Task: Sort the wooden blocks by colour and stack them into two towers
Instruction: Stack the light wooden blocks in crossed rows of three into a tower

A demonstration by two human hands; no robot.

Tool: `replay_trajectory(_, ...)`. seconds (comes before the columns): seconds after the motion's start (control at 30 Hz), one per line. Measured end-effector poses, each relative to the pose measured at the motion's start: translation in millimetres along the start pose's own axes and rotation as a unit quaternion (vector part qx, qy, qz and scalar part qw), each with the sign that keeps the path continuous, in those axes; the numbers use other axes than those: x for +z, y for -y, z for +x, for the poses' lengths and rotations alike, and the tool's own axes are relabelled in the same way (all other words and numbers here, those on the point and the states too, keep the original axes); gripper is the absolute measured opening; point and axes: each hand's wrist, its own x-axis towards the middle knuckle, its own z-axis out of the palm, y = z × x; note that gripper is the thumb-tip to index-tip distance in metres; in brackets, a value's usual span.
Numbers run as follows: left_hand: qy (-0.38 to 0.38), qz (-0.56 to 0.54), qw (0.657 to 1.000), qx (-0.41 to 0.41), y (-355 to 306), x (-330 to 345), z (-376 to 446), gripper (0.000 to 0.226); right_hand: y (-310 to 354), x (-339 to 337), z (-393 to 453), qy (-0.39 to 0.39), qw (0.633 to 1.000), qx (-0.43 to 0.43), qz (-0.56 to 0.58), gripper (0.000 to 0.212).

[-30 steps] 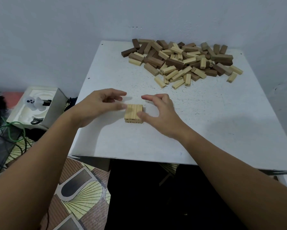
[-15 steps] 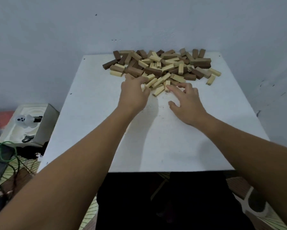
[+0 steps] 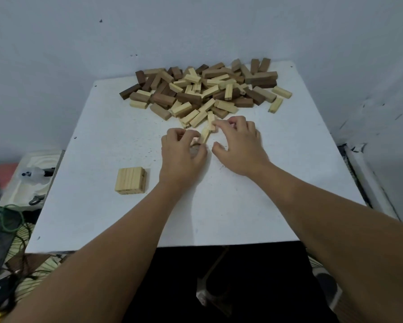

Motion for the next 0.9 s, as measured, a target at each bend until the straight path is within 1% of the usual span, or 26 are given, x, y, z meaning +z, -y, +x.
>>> replay_trajectory(0.07,0.005,-0.013,1.0,-0.005,-7,-1,-2,0.045,-2,0,-2,-0.034,0.999,0.003,0.033,0.047)
replay_trajectory(0.13,0.002,-0.005,1.0,-0.016,-8,-1,-2,0.051,-4,0,-3,-0.043,0.998,-0.003,0.041,0.051)
replay_trajectory(0.2,0.006,-0.007,1.0,-0.027,-7,-1,-1,0.045,-4,0,-5,-0.028,0.999,-0.018,0.028,0.057)
replay_trajectory(0.23,0.005,-0.01,1.0,-0.023,-7,-2,-1,0.04,-4,0,-5,-0.021,0.999,-0.022,0.024,0.056)
replay_trajectory(0.3,0.003,-0.019,1.0,-0.001,-6,-4,-1,0.033,-4,1,-5,-0.026,0.999,-0.026,0.031,0.048)
replay_trajectory(0.43,0.02,-0.012,1.0,0.02,-5,-2,-1,0.04,-5,1,-5,-0.057,0.996,-0.031,0.06,0.027)
replay_trajectory(0.5,0.022,0.005,0.999,0.037,-2,0,0,0.037,-4,1,-5,-0.056,0.996,-0.036,0.056,0.022)
replay_trajectory(0.6,0.031,0.003,0.997,0.072,2,2,0,0.028,-5,0,-5,-0.056,0.995,-0.04,0.069,0.021)
replay_trajectory(0.7,0.057,0.005,0.994,0.091,-1,0,-2,0.022,-4,-3,-7,-0.054,0.995,-0.043,0.074,0.021)
replay_trajectory(0.83,0.106,0.009,0.988,0.113,-8,-11,-15,0.019,-10,-6,-25,-0.08,0.993,-0.076,0.026,0.018)
replay_trajectory(0.9,0.128,0.004,0.983,0.128,-9,-17,-25,0.016,-16,-10,-43,-0.079,0.993,-0.088,0.026,0.018)
